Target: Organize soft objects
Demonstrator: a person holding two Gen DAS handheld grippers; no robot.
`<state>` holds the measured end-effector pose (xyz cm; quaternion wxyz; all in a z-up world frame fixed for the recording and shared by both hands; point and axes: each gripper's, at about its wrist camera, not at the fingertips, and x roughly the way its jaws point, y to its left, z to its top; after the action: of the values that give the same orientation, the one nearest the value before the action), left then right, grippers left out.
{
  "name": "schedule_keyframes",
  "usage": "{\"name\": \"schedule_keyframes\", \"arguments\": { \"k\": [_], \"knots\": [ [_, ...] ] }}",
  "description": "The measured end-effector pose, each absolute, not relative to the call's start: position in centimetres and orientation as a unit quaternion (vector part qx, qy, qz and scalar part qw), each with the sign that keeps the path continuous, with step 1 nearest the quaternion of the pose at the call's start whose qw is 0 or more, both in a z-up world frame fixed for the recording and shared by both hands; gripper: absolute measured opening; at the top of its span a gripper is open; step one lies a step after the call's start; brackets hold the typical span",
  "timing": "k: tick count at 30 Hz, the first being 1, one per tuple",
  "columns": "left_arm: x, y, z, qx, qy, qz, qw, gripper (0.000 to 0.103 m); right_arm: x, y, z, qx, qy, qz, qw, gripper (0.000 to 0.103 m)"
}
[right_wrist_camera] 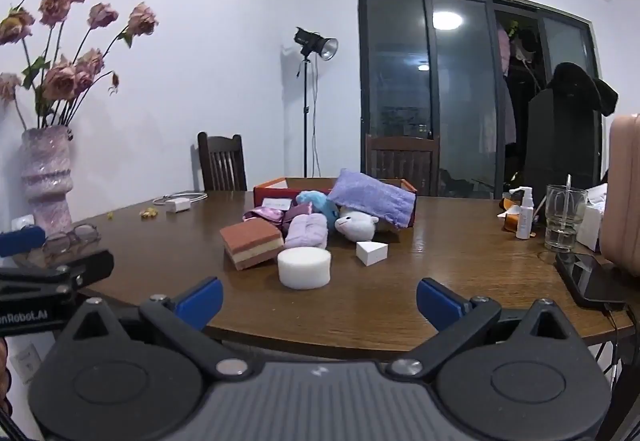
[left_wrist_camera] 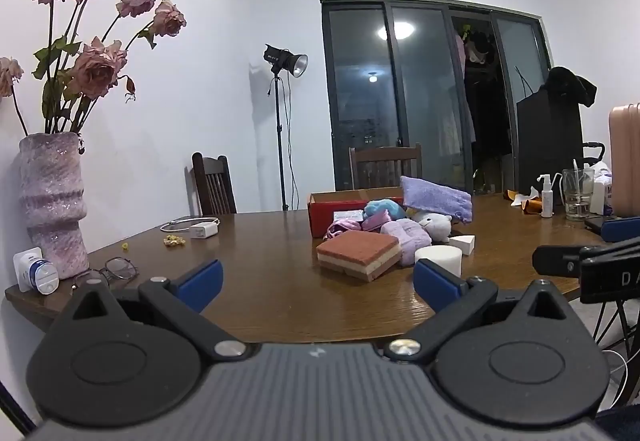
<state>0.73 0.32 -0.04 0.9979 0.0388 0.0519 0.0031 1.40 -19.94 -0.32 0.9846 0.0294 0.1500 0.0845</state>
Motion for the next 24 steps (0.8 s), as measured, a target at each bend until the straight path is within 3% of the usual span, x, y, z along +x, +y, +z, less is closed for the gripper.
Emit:
{"name": "schedule_keyframes", "arguments": {
  "k": [24],
  "knots": [
    [0.71,-0.21,-0.3,0.045,0.051,0.01,0.998,0.103,1.44,-20.0,-0.44,0.037,0.153,0.074,0.985,0.103]
  ]
}}
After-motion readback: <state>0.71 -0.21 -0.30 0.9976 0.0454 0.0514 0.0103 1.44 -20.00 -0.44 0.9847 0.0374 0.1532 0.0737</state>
